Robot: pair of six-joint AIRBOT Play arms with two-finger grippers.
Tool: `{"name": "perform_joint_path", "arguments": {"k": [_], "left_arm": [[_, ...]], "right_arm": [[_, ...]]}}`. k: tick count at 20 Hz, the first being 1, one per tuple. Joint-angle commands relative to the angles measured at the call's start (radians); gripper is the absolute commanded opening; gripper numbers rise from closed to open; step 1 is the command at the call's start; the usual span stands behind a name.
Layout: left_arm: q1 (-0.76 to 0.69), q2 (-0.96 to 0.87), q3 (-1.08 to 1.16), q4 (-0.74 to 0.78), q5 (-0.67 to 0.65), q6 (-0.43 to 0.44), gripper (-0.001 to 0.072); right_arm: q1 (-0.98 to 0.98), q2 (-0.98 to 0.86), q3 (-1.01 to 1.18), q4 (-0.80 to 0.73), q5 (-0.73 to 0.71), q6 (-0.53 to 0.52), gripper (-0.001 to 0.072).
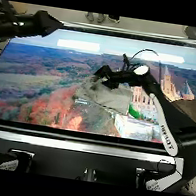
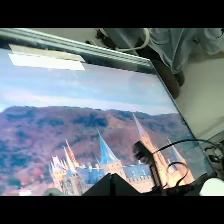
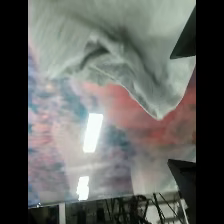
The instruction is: Fold the shirts.
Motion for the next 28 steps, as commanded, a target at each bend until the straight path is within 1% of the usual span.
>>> {"name": "perform_joint_path", "arguments": {"k": [1,4,5,6,7,9,10,12,14,15,16,18,20,21,23,26,28], "left_arm": [[0.011,0.045,-0.003,0.131,-0.053,0.004,0.003],[0.011,0.039,-0.039,0.22,-0.078,-0.014,0.003],[0.011,0.039,-0.054,0.224,-0.083,-0.016,0.003],[0.011,0.039,-0.065,0.224,-0.089,-0.016,0.003],[0.011,0.039,-0.072,0.223,-0.101,-0.017,0.003],[0.009,0.039,-0.077,0.222,-0.124,-0.026,0.003],[0.009,0.039,-0.077,0.223,-0.132,-0.032,0.003],[0.009,0.039,-0.078,0.222,-0.13,-0.04,0.003],[0.009,0.039,-0.078,0.222,-0.13,-0.05,0.003],[0.009,0.039,-0.078,0.223,-0.13,-0.05,0.003],[0.009,0.039,-0.078,0.223,-0.13,-0.05,0.003],[0.01,0.039,-0.078,0.231,-0.129,-0.049,0.003],[0.01,0.037,-0.078,0.253,-0.128,-0.049,0.003],[0.01,0.036,-0.078,0.26,-0.127,-0.049,0.003],[0.01,0.03,-0.078,0.264,-0.126,-0.047,0.003],[0.01,0.019,-0.078,0.264,-0.126,-0.046,0.003],[0.01,0.017,-0.078,0.264,-0.126,-0.046,0.003]], "right_arm": [[-0.149,0.081,0.0,-0.257,0.164,0.046,0.069],[-0.283,0.112,-0.014,-0.63,0.393,0.134,0.0673],[-0.302,0.112,-0.058,-0.671,0.421,0.141,0.0673],[-0.306,0.112,-0.116,-0.665,0.413,0.14,0.0673],[-0.296,0.111,-0.185,-0.63,0.365,0.13,0.0673],[-0.267,0.101,-0.281,-0.503,0.248,0.091,0.0671],[-0.247,0.089,-0.307,-0.444,0.195,0.075,0.0671],[-0.208,0.051,-0.312,-0.395,0.11,0.072,0.0666],[-0.182,0.024,-0.312,-0.333,0.04,0.071,0.0579],[-0.179,0.021,-0.312,-0.281,0.014,0.042,0.0339],[-0.19,0.029,-0.301,-0.253,0.008,0.021,0.0017],[-0.245,0.066,-0.223,-0.242,0.047,-0.04,0.0013],[-0.349,0.114,-0.097,-0.266,0.124,-0.051,0.0014],[-0.419,0.135,-0.027,-0.298,0.169,-0.038,0.0014],[-0.563,0.168,0.076,-0.37,0.257,0.033,0.0014],[-0.76,0.207,0.15,-0.382,0.396,0.066,0.0014],[-0.873,0.245,0.164,-0.382,0.435,0.079,0.0014]]}}
